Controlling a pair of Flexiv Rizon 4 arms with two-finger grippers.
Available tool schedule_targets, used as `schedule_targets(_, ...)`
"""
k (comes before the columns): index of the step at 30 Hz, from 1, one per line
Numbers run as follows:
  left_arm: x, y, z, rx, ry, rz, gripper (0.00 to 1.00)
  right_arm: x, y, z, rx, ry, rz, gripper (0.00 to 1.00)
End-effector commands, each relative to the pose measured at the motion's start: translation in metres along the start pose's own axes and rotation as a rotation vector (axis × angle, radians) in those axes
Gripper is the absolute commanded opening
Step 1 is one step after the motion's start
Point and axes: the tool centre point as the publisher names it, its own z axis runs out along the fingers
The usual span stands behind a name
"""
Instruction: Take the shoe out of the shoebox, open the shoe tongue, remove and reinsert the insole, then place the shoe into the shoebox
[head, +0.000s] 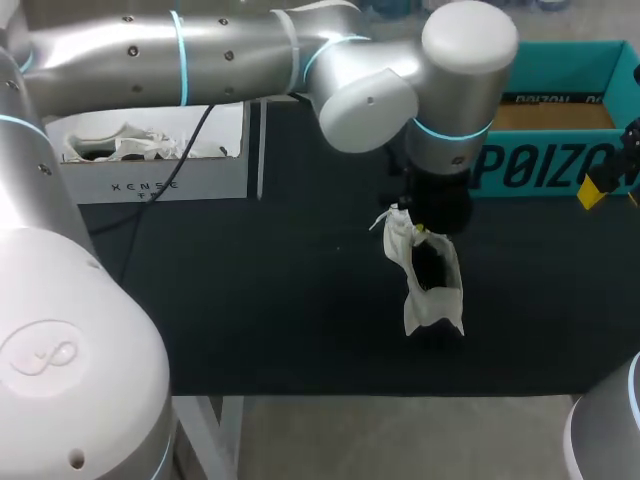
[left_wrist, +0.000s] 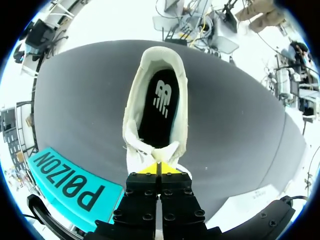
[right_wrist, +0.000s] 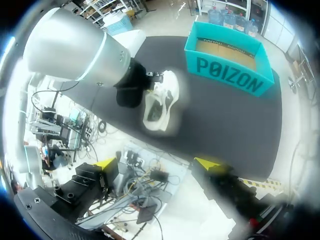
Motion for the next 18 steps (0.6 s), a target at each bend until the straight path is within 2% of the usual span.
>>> schedule_targets(1,0.006,-0.010,0.007,0.006,-0.012,-0.001,0.00,0.000,0.002,0.000,0.005,0.000,0.001,1.00)
schedule_targets(8,0.009,-0.023,0.013,0.037,-0.024,-0.027,0.00,0.000,0.002,0.000,0.005,0.000,0.001,1.00)
schedule_targets(14,0.014,-0.029,0.000,0.054,0.023,-0.129,0.00,0.000,0.002,0.000,0.005,0.000,0.001,1.00)
schedule_targets(18,0.022,-0.046,-0.012,0.051,0.032,-0.260,0.00,0.000,0.002,0.000,0.005,0.000,0.001,1.00)
